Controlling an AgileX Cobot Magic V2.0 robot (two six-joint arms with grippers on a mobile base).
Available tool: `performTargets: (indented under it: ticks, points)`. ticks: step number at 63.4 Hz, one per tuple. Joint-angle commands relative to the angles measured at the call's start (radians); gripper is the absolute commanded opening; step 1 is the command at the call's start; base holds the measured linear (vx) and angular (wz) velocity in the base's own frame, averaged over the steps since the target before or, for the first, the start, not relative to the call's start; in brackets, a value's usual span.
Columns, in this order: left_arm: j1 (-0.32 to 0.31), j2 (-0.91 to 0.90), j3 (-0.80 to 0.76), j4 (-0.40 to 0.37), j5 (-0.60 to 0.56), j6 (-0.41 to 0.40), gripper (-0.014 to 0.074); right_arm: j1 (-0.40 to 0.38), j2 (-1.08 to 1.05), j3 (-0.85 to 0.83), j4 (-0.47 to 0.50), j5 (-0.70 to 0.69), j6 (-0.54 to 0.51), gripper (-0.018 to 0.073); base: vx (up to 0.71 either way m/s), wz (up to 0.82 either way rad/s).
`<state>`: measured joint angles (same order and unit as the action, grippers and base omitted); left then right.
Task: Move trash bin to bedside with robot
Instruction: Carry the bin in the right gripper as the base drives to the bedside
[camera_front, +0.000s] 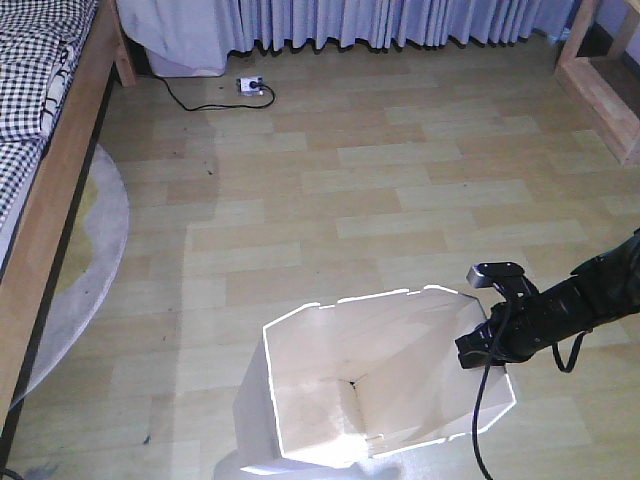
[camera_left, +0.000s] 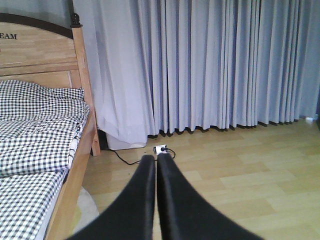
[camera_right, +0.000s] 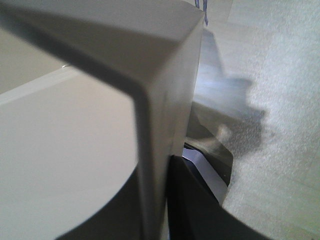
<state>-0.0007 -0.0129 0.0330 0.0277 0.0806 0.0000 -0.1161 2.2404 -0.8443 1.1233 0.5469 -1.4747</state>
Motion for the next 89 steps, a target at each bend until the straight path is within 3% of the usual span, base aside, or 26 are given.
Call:
performTargets:
  ticks: [1, 89]
  points:
    - [-0.006, -0.014, 0.012, -0.009, -0.074, -0.014, -0.0006, -0.004, -0.071, -0.009, 0.06, 0.206, -0.001, -0.0005, 0.3, 0.02]
    - [-0.006, -0.014, 0.012, -0.009, -0.074, -0.014, -0.0006, -0.004, -0.071, -0.009, 0.06, 0.202, -0.001, -0.0005, 0.3, 0.09]
